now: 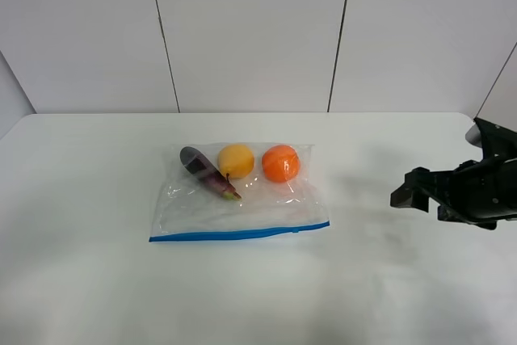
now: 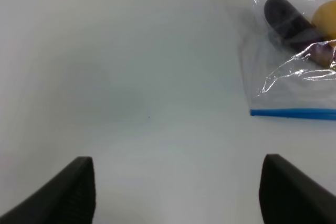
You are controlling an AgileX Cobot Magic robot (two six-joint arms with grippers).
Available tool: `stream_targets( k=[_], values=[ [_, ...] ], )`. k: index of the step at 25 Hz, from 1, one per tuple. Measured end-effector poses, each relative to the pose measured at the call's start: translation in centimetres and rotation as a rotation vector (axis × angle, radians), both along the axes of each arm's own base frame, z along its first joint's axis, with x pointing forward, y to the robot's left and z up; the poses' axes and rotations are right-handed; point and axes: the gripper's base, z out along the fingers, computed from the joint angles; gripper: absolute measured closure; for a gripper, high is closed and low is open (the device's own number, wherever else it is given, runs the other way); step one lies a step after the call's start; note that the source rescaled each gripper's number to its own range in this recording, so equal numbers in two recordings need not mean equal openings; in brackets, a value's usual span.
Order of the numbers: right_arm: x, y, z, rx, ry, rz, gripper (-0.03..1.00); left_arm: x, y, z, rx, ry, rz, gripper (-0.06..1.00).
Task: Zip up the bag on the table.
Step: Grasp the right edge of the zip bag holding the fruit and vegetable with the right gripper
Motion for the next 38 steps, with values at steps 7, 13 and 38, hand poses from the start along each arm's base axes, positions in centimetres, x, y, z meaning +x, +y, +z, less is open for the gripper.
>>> stream_targets(
  k=[7,13,38],
  values=[
    [1.6,1.0,-3.2,0.132,0.098,0.051,0.19,0.0,0.0,0.0,0.001,0.0,0.001,0.01],
    [3.9,2.0,-4.1,0.268,0.101,0.088,0.19,0.0,0.0,0.0,0.002,0.0,0.001,0.01],
    [8.2,8.4,-9.4,0.418,0.232,0.186,0.2,0.0,0.0,0.0,0.002,0.0,0.001,0.01]
  ],
)
